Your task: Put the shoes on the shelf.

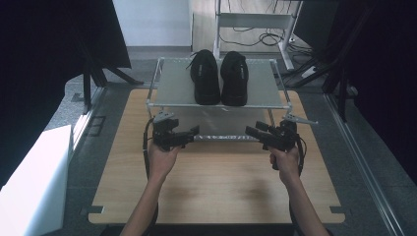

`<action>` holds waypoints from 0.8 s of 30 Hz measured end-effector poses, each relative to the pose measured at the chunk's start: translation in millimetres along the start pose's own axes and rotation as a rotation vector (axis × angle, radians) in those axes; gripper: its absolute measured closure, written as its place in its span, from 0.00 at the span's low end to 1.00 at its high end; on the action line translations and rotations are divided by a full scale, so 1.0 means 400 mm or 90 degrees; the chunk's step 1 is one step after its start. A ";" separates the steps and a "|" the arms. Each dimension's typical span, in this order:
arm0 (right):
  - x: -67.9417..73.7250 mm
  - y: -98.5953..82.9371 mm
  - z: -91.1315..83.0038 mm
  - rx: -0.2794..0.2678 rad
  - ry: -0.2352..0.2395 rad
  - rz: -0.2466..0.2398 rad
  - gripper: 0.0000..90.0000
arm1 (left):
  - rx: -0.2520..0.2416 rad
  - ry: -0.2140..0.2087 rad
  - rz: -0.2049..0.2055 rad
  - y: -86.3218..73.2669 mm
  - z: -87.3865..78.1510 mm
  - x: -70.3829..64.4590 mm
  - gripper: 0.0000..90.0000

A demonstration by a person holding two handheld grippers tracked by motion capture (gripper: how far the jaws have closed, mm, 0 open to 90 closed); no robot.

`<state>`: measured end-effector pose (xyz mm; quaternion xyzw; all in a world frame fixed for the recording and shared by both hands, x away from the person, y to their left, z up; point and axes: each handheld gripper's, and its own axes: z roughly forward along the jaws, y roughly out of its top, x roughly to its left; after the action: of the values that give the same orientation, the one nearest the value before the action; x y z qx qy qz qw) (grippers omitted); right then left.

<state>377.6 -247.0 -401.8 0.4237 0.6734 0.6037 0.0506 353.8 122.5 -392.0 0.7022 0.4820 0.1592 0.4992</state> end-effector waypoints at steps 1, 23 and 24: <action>0.002 -0.003 -0.004 0.005 0.001 -0.004 0.30 | 0.003 0.003 0.005 -0.006 -0.005 -0.002 0.11; 0.015 -0.104 -0.115 0.094 -0.047 -0.082 0.14 | 0.054 0.046 0.081 -0.152 -0.111 -0.002 0.00; 0.016 -0.118 -0.122 0.102 -0.054 -0.090 0.12 | 0.055 0.048 0.082 -0.162 -0.112 -0.002 0.00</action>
<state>321.1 -276.4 -426.2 0.4032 0.7448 0.5245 0.0874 288.3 148.8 -426.9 0.7464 0.4603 0.1964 0.4388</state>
